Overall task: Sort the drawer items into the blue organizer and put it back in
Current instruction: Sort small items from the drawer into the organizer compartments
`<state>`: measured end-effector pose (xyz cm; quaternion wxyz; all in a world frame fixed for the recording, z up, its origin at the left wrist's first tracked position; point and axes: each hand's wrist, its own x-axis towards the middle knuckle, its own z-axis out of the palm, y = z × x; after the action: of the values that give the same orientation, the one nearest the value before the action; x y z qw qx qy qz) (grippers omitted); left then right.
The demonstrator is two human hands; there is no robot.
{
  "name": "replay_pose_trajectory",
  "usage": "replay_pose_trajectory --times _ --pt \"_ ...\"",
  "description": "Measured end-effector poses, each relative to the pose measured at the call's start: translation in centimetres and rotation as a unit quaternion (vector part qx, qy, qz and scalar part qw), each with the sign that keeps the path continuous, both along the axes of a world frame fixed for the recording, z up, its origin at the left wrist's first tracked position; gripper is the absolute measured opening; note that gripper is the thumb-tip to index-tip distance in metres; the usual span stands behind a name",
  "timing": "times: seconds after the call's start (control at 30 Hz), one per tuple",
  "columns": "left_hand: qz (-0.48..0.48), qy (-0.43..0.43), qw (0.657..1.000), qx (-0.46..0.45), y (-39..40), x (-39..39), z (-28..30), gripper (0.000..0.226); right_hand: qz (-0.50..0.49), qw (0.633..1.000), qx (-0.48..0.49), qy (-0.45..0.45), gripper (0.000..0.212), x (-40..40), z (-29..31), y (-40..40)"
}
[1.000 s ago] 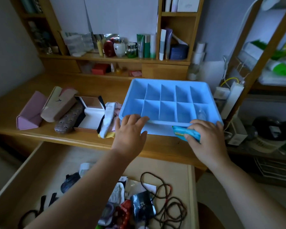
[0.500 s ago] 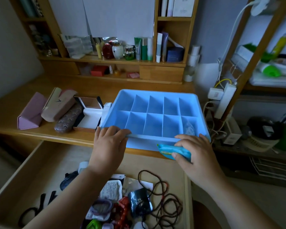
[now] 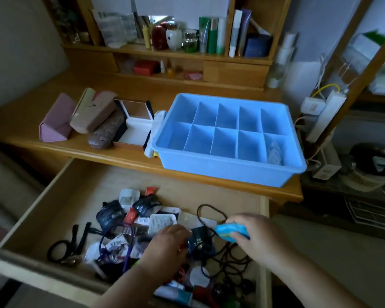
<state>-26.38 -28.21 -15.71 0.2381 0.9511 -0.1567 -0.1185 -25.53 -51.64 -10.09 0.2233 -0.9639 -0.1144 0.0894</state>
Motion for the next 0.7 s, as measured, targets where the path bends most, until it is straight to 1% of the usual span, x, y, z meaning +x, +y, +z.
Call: replay_pose_trajectory --times 0.07,0.13,0.17,0.2,0.27,0.3,0.33,0.47,0.53,0.6,0.63,0.67,0.7 --pt "0.002 0.019 0.999 0.037 -0.4 -0.3 -1.5 0.058 -0.001 0.997 -0.079 -0.028 0.032 -0.9 -2.7 0.5" --pt "0.000 -0.007 0.996 0.088 -1.0 0.0 -2.3 0.072 -0.006 0.992 -0.111 -0.061 0.040 -1.4 -4.3 0.6" --pt "-0.014 -0.028 0.993 0.114 -1.3 0.2 -2.5 0.076 -0.010 0.990 -0.116 -0.075 0.043 -1.5 -4.9 0.6" --pt "-0.044 -0.049 0.989 0.135 -1.6 0.4 -2.5 0.076 -0.015 0.990 -0.115 -0.084 0.045 -1.4 -5.3 0.4" --pt "-0.134 -0.080 0.973 0.172 -2.0 0.7 -2.6 0.064 -0.020 0.988 -0.107 -0.105 0.043 -1.0 -5.6 0.2" --pt "-0.164 -0.089 0.964 0.188 -2.1 0.7 -2.7 0.056 -0.019 0.988 -0.108 -0.113 0.041 -0.7 -5.7 0.0" --pt "-0.168 -0.093 0.960 0.203 -2.2 0.7 -2.8 0.052 -0.014 0.986 -0.118 -0.113 0.040 -0.2 -5.8 -0.2" --pt "-0.087 -0.066 0.965 0.238 -2.1 0.6 -2.8 0.053 -0.017 0.988 -0.121 -0.092 0.048 1.5 -6.1 -0.8" --pt "-0.073 -0.064 0.963 0.253 -2.0 0.6 -2.3 0.053 0.011 0.980 -0.185 -0.070 0.050 1.8 -6.5 -0.9" --pt "-0.065 -0.075 0.957 0.271 -1.4 0.4 -1.9 0.052 0.050 0.969 -0.238 -0.046 0.044 1.3 -6.8 -0.7" --pt "-0.060 -0.082 0.957 0.271 -1.0 0.1 -1.7 0.051 0.065 0.967 -0.240 -0.049 0.039 0.8 -6.6 -0.4" --pt "-0.056 -0.090 0.961 0.254 -0.6 -0.2 -1.6 0.049 0.078 0.969 -0.224 -0.066 0.033 0.1 -6.4 -0.2" --pt "-0.056 -0.099 0.970 0.215 -0.3 -0.5 -1.4 0.045 0.090 0.974 -0.187 -0.092 0.024 -0.5 -6.3 0.1"
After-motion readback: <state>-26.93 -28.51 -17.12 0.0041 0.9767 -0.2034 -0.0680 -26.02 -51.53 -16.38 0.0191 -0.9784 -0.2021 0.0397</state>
